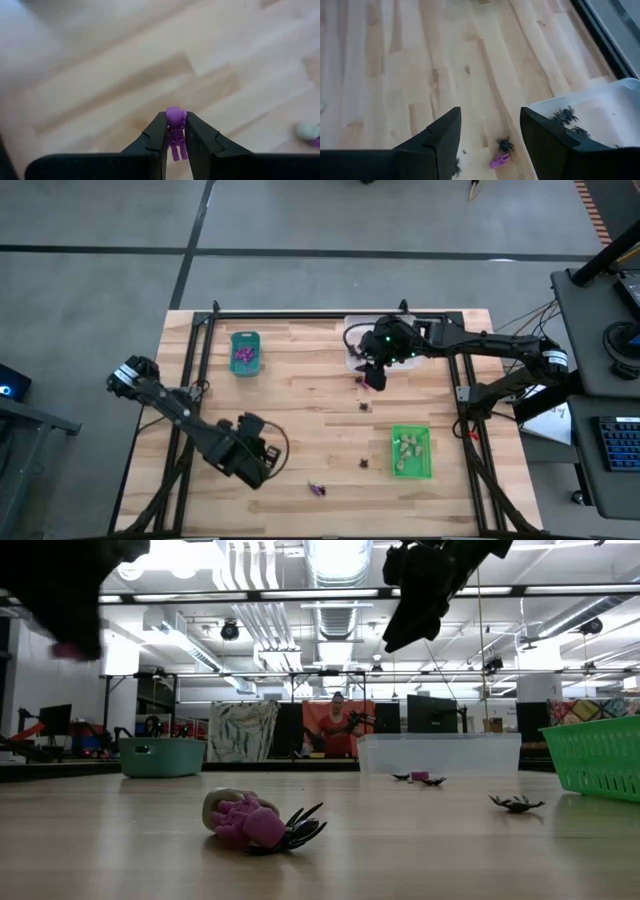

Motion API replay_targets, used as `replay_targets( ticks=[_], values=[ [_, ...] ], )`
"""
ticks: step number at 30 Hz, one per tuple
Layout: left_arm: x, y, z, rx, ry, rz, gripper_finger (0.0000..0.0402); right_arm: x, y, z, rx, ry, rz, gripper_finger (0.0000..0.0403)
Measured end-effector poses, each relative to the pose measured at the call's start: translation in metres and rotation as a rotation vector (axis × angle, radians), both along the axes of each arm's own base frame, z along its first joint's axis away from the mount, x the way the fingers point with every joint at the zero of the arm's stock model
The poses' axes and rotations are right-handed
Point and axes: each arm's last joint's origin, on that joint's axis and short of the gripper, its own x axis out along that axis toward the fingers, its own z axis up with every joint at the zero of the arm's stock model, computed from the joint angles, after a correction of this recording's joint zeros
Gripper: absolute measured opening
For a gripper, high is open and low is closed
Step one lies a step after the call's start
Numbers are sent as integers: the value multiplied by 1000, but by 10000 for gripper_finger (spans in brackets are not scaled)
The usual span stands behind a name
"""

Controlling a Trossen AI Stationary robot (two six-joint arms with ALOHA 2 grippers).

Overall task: Sort Halloween decoration
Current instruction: Put the purple skeleton toy into the blue bin

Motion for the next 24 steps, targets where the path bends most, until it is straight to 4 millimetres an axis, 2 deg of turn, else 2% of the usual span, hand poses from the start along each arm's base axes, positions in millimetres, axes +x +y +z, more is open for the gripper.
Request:
replay_targets(
  ticks=[4,8,17,24],
  values=[
    [6,20,21,60,-35,-68,31,4,14,1,-6,-13,55,196],
    [7,43,30,116,-19,-122,31,6,30,2,-4,-20,108,196],
    [14,94,39,215,86,-231,31,7,59,5,35,-28,168,196],
    [20,133,39,324,205,-295,31,4,75,1,71,26,191,196]
  ],
)
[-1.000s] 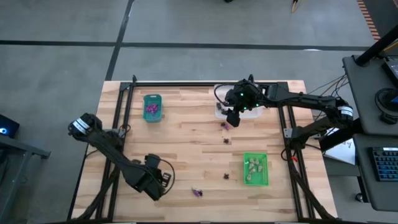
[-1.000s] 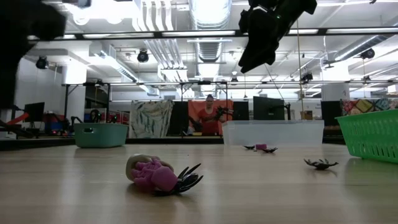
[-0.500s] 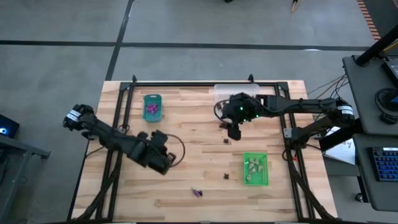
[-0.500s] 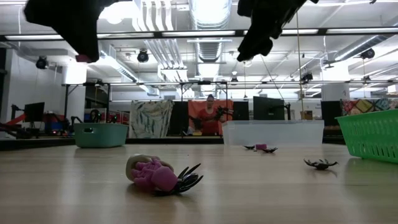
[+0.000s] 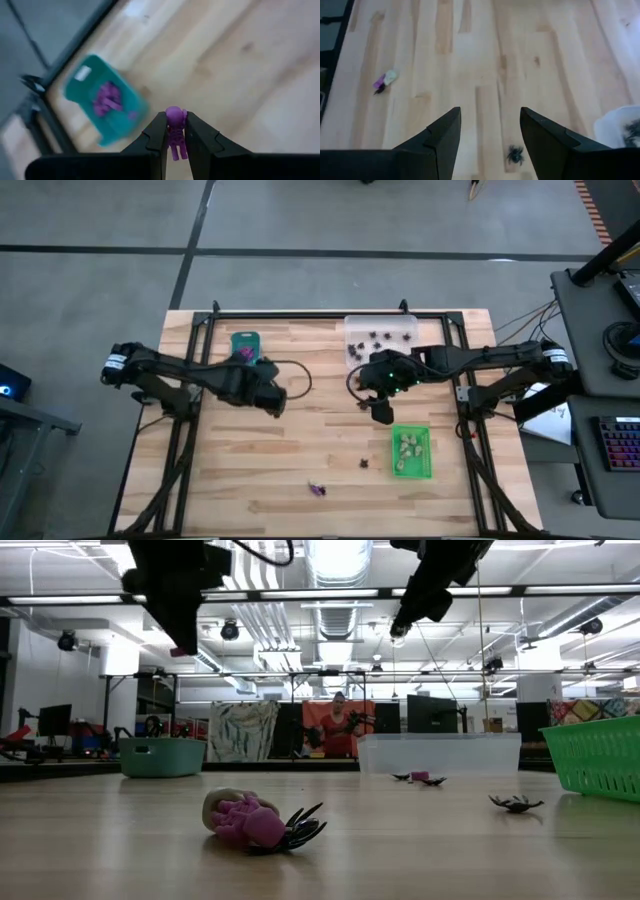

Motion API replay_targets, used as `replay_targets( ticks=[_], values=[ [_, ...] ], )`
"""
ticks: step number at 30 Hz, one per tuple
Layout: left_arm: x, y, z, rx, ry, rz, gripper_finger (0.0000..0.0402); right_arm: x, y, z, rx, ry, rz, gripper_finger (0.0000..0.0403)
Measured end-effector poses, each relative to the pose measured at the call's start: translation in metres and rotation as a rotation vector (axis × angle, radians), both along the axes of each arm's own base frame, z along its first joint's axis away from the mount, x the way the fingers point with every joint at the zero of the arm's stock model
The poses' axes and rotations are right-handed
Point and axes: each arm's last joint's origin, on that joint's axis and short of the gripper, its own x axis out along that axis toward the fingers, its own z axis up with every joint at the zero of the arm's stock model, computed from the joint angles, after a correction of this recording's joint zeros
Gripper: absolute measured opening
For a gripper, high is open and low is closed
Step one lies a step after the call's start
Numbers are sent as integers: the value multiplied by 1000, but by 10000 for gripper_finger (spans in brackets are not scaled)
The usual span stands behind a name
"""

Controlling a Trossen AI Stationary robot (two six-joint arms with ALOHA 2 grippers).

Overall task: Sort Halloween decoration
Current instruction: Put the purple skeleton toy into the blue bin

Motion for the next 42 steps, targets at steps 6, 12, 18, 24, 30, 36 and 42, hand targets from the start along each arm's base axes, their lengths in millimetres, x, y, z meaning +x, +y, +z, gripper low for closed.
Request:
replay_targets(
  ticks=[6,12,18,24,30,36,42],
  values=[
    [-3,35,-13,67,136,-3,31,-3,11,-2,19,36,16,196],
    [-9,72,-37,67,237,4,31,-3,18,-2,21,37,40,196],
    [-21,111,-58,54,327,11,31,-3,19,-2,26,38,36,196],
    [-37,152,-68,-26,355,18,31,-3,19,-2,26,37,36,196],
    [-47,186,-70,-236,147,0,31,-3,19,-2,25,38,37,196],
    [-60,204,-70,-277,62,124,31,-3,19,-2,25,38,37,196],
    [-61,208,-72,-285,-17,235,20,-3,19,-2,24,38,37,196]
  ],
)
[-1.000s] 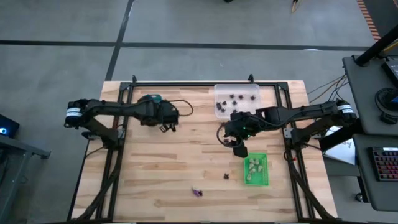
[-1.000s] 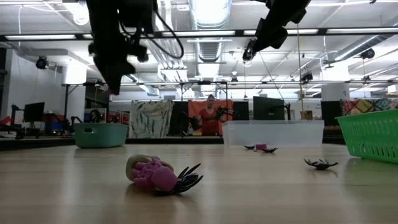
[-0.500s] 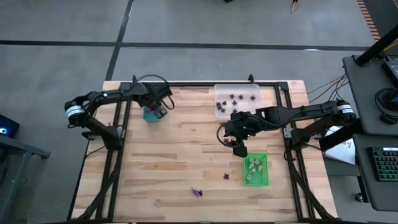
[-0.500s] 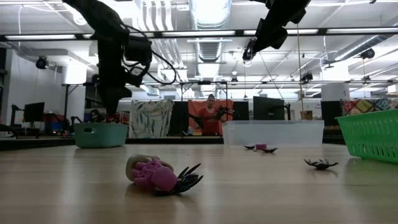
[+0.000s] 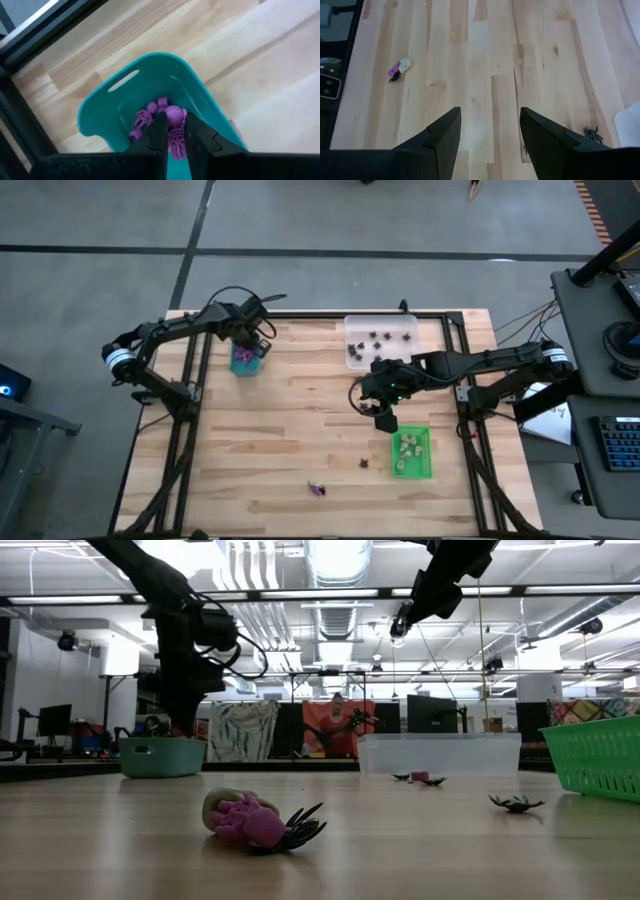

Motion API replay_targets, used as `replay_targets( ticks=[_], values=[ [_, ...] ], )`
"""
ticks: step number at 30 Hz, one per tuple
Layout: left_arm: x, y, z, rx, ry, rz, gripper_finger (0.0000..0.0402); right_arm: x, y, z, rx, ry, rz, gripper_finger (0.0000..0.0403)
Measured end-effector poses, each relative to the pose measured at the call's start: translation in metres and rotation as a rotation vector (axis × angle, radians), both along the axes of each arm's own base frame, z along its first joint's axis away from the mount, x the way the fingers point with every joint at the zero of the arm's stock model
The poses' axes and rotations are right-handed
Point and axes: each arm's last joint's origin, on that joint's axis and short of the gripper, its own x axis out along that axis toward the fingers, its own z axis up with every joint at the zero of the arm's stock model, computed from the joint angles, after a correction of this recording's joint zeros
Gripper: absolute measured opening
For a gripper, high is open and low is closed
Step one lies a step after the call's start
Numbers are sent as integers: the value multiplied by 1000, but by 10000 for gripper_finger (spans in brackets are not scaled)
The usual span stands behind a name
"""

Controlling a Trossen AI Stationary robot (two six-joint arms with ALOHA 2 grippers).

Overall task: Sort Halloween decoration
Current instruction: Put the purple skeleton toy into the blue bin

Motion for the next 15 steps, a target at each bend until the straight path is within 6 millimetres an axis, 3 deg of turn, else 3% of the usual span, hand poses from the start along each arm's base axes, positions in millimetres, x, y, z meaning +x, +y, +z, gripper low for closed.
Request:
replay_targets(
  ticks=[8,15],
  values=[
    [2,2,-7,31,-68,74,11,-2,0,-1,-1,23,-1,196],
    [0,0,-18,41,-79,80,28,-2,0,-2,3,29,-6,196]
  ],
)
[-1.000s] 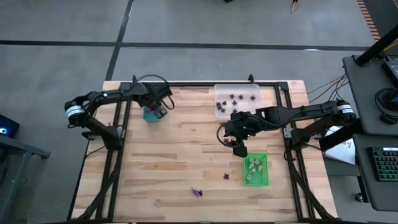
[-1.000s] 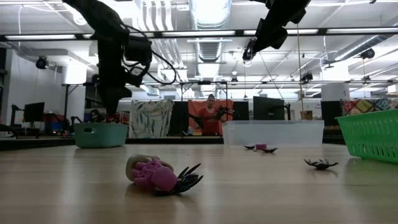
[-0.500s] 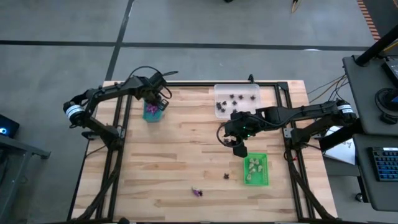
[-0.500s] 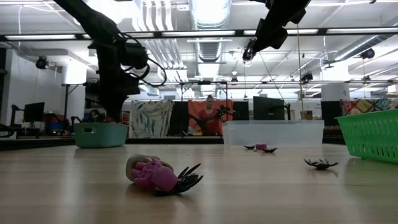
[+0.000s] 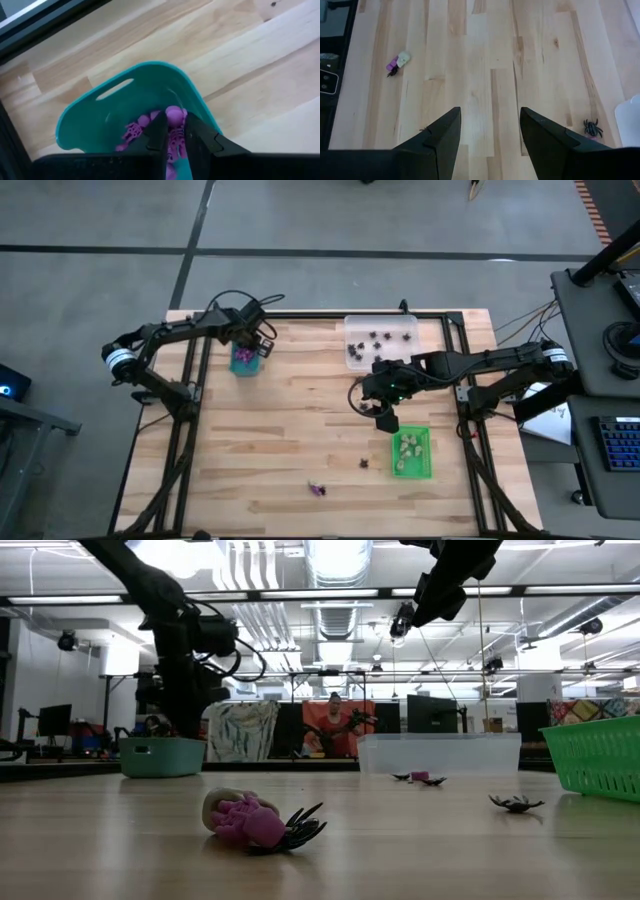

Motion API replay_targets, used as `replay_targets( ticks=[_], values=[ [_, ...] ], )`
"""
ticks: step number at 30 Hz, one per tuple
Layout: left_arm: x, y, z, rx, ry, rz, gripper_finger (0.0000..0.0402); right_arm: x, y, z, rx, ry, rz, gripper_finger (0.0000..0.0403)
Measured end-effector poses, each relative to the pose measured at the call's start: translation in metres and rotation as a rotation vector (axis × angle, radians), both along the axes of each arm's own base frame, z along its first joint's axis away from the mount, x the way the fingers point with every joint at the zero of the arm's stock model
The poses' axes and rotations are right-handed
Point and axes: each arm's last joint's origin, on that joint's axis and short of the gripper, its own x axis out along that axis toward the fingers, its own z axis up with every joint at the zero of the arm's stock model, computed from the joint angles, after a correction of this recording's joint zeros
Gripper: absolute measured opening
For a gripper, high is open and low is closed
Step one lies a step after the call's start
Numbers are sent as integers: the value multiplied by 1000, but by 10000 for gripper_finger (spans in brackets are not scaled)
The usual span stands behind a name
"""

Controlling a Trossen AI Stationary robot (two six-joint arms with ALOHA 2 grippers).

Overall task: Sort Halloween decoration
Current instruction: Put the purple skeleton toy into the blue bin, then put the black spider toy into the white bin

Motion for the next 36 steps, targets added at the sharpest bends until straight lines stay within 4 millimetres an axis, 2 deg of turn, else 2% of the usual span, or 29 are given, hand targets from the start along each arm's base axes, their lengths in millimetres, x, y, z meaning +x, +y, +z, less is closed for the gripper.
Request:
replay_targets(
  ticks=[19,27,32,36],
  values=[
    [-2,0,-5,35,18,14,115,0,0,0,23,3,-28,196],
    [-1,-3,-4,5,29,-2,123,0,0,0,42,8,-52,196],
    [4,-15,9,-9,39,-48,123,-3,4,-2,97,60,-113,196],
    [12,-34,26,47,-35,-122,123,-4,15,-7,153,95,-155,196]
  ],
)
